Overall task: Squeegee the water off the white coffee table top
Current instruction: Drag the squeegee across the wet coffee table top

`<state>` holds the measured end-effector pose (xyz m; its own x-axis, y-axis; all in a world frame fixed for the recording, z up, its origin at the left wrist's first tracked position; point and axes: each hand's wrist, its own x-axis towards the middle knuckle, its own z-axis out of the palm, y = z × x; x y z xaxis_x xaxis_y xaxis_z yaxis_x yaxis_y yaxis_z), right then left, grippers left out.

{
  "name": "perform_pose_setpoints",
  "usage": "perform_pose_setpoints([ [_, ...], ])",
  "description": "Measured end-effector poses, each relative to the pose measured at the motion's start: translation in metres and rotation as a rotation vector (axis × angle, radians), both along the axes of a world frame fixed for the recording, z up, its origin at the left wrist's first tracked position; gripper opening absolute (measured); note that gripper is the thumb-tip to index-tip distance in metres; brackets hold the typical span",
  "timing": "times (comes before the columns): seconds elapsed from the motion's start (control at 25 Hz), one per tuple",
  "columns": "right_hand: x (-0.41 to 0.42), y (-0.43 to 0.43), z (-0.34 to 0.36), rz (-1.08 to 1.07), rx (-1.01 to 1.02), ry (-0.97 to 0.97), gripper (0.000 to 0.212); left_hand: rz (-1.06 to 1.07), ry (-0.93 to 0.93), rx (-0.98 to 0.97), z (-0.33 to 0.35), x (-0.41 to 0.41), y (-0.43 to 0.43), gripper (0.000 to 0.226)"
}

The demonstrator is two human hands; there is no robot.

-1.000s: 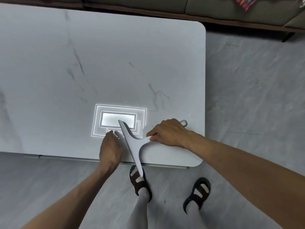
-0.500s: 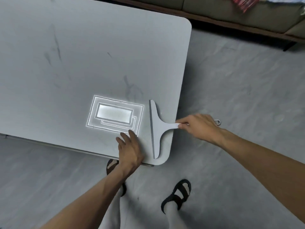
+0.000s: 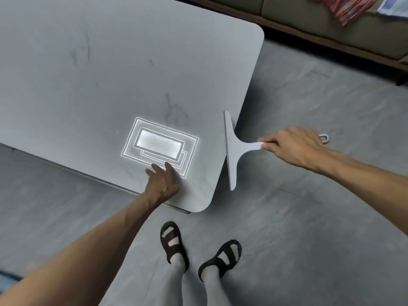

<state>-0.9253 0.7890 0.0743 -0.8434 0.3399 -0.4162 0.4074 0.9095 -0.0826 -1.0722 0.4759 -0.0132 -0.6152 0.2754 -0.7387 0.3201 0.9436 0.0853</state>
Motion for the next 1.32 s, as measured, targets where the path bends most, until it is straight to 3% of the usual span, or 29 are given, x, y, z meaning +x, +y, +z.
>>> perform_pose_setpoints([
  [0.12,-0.047,-0.049,-0.006,0.178,-0.107,0.004,0.028,0.188,0.201,0.209,0.005,-0.010,-0.019,0.039],
  [0.2,-0.085,-0.090,-0.016,0.283,-0.207,-0.011,0.032,0.422,0.293,0.299,0.009,-0.025,-0.047,0.033],
  [0.32,-0.140,-0.160,-0.036,0.424,-0.337,-0.054,0.031,0.616,0.340,0.311,0.012,-0.055,-0.094,0.044],
  [0.56,-0.226,-0.254,-0.059,0.377,-0.440,-0.016,0.030,0.646,0.286,0.301,0.013,-0.115,-0.154,0.063],
  [0.88,-0.242,-0.237,-0.076,0.175,-0.389,0.033,0.033,0.436,0.179,0.296,0.006,-0.128,-0.143,0.036],
  [1.08,-0.159,-0.162,-0.070,-0.093,-0.360,0.030,0.035,0.090,0.250,0.283,0.013,-0.090,-0.092,0.038],
  [1.32,-0.037,-0.057,-0.040,-0.203,-0.216,-0.050,0.028,-0.162,0.100,0.163,0.005,-0.019,-0.018,0.062],
])
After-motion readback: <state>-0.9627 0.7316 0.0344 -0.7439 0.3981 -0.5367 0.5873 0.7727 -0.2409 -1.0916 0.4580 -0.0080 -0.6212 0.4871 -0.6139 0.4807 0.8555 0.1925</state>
